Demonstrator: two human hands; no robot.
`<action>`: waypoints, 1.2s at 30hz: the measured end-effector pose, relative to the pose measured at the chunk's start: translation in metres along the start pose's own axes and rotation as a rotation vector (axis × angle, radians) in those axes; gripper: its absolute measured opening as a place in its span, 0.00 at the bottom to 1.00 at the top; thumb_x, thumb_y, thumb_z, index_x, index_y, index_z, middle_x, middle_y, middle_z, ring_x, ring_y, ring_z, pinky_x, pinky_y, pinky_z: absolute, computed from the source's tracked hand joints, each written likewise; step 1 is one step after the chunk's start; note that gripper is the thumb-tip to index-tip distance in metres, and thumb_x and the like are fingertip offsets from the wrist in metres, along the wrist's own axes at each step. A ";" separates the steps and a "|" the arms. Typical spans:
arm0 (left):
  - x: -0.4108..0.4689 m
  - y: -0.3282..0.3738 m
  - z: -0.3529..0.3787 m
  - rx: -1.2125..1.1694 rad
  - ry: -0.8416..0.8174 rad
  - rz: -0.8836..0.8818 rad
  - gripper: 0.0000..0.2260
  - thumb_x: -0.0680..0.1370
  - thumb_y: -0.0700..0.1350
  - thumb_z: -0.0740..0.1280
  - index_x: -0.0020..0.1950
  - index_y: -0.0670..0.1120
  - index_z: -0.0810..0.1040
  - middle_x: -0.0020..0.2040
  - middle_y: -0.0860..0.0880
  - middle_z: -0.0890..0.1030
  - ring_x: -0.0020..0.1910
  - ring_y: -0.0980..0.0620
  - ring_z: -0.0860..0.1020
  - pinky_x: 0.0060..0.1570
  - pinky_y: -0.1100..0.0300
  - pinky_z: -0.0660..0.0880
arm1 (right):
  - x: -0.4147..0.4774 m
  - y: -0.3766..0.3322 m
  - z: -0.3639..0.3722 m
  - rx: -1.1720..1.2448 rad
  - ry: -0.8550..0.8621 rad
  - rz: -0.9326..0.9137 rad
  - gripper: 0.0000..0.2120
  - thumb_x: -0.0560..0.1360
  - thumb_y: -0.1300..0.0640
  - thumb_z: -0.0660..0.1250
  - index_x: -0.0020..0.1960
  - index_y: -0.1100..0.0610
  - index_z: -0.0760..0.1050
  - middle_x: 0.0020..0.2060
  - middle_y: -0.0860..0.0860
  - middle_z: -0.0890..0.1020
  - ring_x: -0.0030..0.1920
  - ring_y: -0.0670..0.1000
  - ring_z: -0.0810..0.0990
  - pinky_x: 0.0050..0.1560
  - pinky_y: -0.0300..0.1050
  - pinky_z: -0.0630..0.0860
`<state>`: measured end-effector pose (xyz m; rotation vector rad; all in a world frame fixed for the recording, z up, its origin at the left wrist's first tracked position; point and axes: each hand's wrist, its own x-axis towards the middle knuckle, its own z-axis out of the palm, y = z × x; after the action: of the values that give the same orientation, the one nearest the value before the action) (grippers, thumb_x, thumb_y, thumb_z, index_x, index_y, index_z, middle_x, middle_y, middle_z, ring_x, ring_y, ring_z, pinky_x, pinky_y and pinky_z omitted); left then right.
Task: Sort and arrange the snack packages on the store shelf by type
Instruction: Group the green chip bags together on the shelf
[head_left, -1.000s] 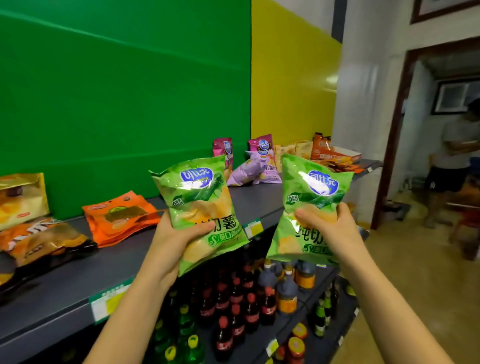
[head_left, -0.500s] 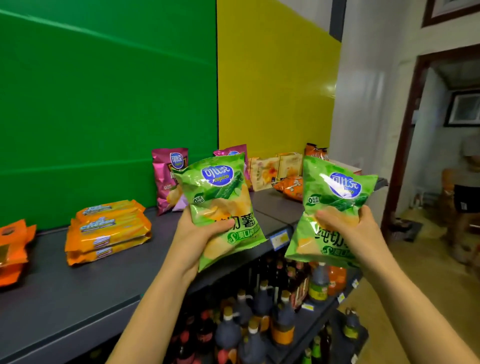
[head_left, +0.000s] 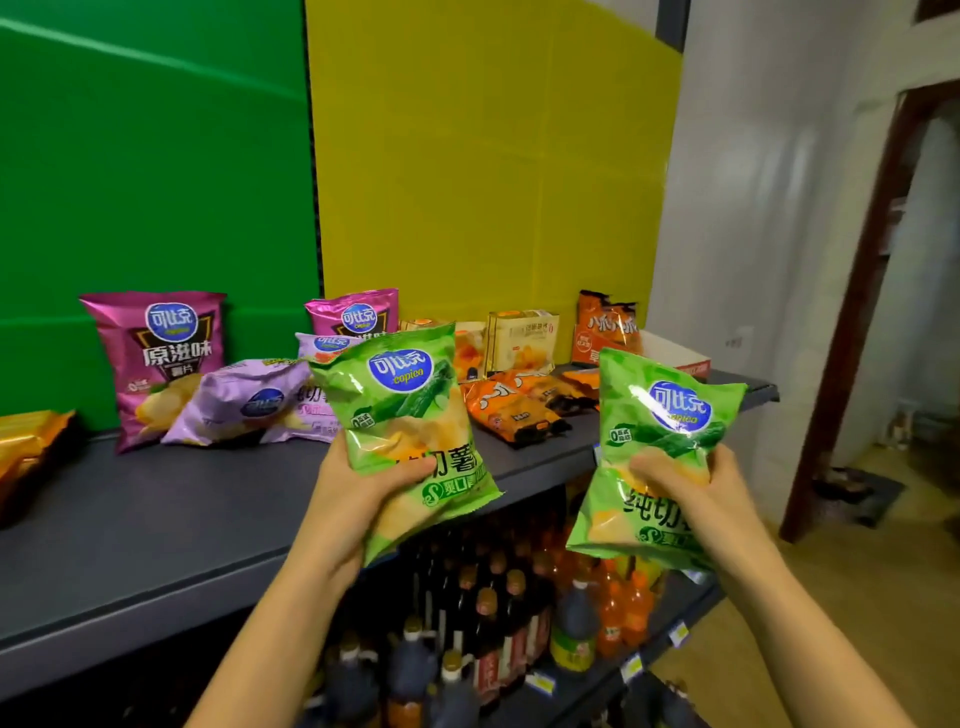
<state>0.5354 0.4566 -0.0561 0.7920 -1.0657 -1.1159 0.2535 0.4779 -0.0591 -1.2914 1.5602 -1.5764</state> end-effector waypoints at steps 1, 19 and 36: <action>0.000 -0.005 0.012 -0.001 0.029 0.002 0.27 0.62 0.29 0.74 0.59 0.40 0.75 0.43 0.46 0.86 0.38 0.52 0.84 0.35 0.61 0.81 | 0.012 0.002 -0.010 0.004 -0.028 -0.003 0.29 0.64 0.49 0.76 0.60 0.49 0.64 0.56 0.52 0.79 0.53 0.56 0.80 0.59 0.58 0.75; 0.019 -0.025 0.040 0.188 0.403 0.159 0.35 0.51 0.43 0.78 0.58 0.42 0.76 0.45 0.47 0.86 0.41 0.51 0.85 0.35 0.61 0.80 | 0.127 0.000 0.018 0.135 -0.419 -0.148 0.47 0.47 0.36 0.76 0.63 0.46 0.66 0.59 0.47 0.78 0.58 0.53 0.78 0.62 0.57 0.73; 0.066 0.007 -0.102 0.528 0.670 0.158 0.27 0.64 0.33 0.77 0.58 0.41 0.70 0.55 0.40 0.79 0.52 0.43 0.78 0.57 0.47 0.74 | 0.106 -0.026 0.237 0.097 -0.730 -0.186 0.48 0.65 0.45 0.74 0.74 0.62 0.52 0.69 0.56 0.69 0.68 0.57 0.69 0.66 0.51 0.68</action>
<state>0.6400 0.3943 -0.0645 1.3540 -0.8222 -0.3640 0.4331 0.2892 -0.0436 -1.7323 0.9153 -1.0639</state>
